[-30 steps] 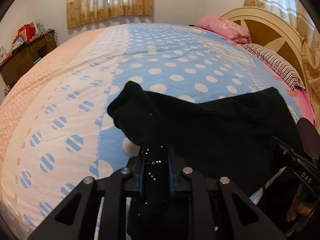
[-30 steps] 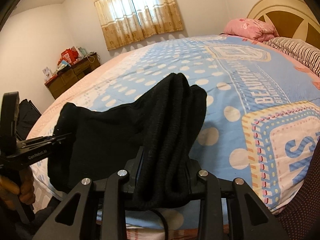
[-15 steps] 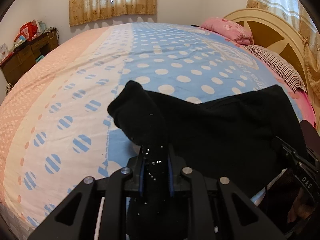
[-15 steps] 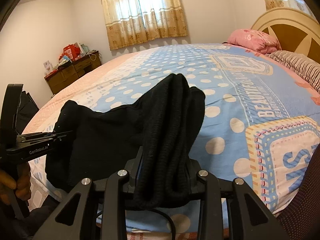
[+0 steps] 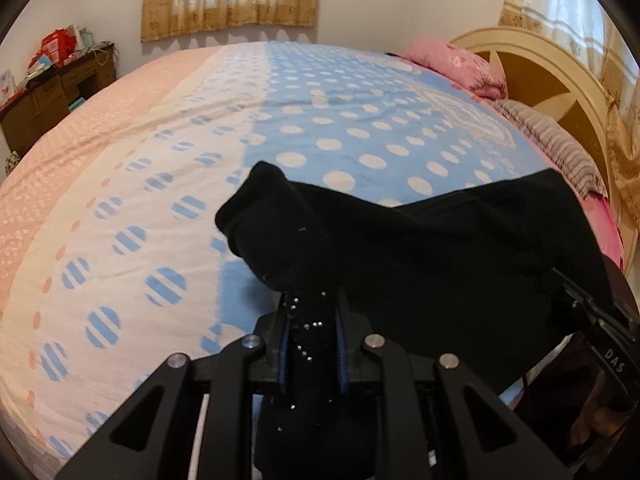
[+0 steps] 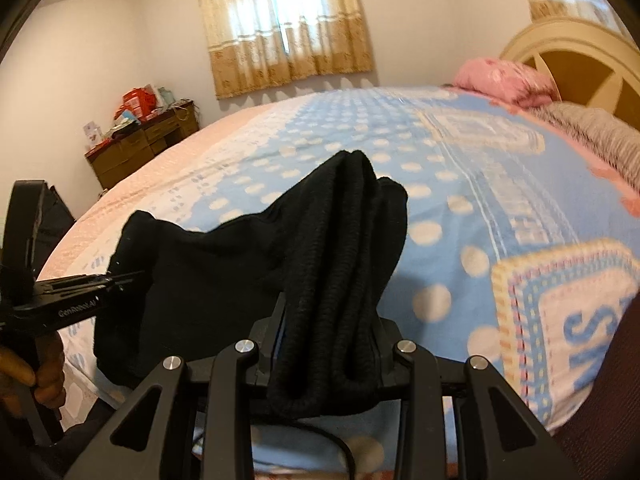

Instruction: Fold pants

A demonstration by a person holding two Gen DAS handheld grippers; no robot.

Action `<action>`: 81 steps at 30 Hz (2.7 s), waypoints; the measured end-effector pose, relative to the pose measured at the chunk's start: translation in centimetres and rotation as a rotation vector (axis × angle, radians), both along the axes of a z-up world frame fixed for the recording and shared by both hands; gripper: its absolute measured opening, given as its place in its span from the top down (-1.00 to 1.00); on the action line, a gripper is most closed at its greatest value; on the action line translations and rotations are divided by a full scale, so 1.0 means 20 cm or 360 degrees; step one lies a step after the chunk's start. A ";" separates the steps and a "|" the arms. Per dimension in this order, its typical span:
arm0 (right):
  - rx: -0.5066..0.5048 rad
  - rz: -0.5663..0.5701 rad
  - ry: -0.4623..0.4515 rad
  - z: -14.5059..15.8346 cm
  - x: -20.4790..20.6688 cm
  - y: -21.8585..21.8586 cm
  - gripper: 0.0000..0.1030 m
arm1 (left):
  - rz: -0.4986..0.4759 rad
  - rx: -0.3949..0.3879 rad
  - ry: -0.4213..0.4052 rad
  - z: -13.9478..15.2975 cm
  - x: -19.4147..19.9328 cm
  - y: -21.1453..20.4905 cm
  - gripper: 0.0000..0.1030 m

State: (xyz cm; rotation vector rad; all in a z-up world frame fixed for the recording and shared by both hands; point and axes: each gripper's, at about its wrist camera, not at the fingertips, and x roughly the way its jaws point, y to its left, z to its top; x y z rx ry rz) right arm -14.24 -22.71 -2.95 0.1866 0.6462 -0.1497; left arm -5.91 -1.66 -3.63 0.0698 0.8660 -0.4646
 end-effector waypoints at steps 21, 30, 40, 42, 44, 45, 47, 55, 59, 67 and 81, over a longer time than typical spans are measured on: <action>-0.0044 0.0721 -0.0212 0.22 0.97 0.80 0.35 | 0.0707 0.0110 -0.0332 0.26 0.39 0.87 0.64; -0.0107 0.0802 0.0001 -0.04 1.40 1.01 0.33 | 0.0834 0.0215 -0.0131 -0.01 0.70 0.95 0.58; 0.0054 0.0751 0.0233 -0.21 1.56 0.89 -0.37 | 0.1044 0.0159 -0.0119 0.00 0.59 1.15 -0.54; 0.0113 0.0749 0.0252 -0.22 1.57 0.87 -0.41 | 0.1103 0.0142 -0.0110 0.00 0.56 1.21 -0.60; 0.0123 0.0749 0.0260 -0.21 1.56 0.86 -0.41 | 0.1182 0.0120 -0.0090 0.00 0.53 1.27 -0.64; 0.0112 0.0751 0.0260 -0.20 1.56 0.86 -0.41 | 0.1218 0.0103 -0.0086 0.00 0.52 1.30 -0.63; 0.0070 0.0715 0.0219 -0.15 1.51 0.84 -0.41 | 0.1304 0.0148 -0.0114 0.03 0.49 1.32 -0.59; -0.0179 0.0616 -0.0115 0.06 1.21 0.91 -0.37 | 0.1146 0.0282 -0.0312 0.09 0.48 1.06 -0.59; -0.0179 0.0731 -0.0003 0.03 1.21 1.03 -0.37 | 0.1086 0.0331 -0.0207 0.00 0.53 0.93 -0.59; -0.0092 0.0648 0.0290 -0.11 1.23 0.99 -0.37 | 0.1078 0.0453 -0.0185 -0.06 0.49 0.91 -0.69; 0.0057 0.0263 -0.0292 0.29 0.53 0.95 -0.38 | 0.0975 0.0426 -0.0354 0.13 0.16 0.82 -0.86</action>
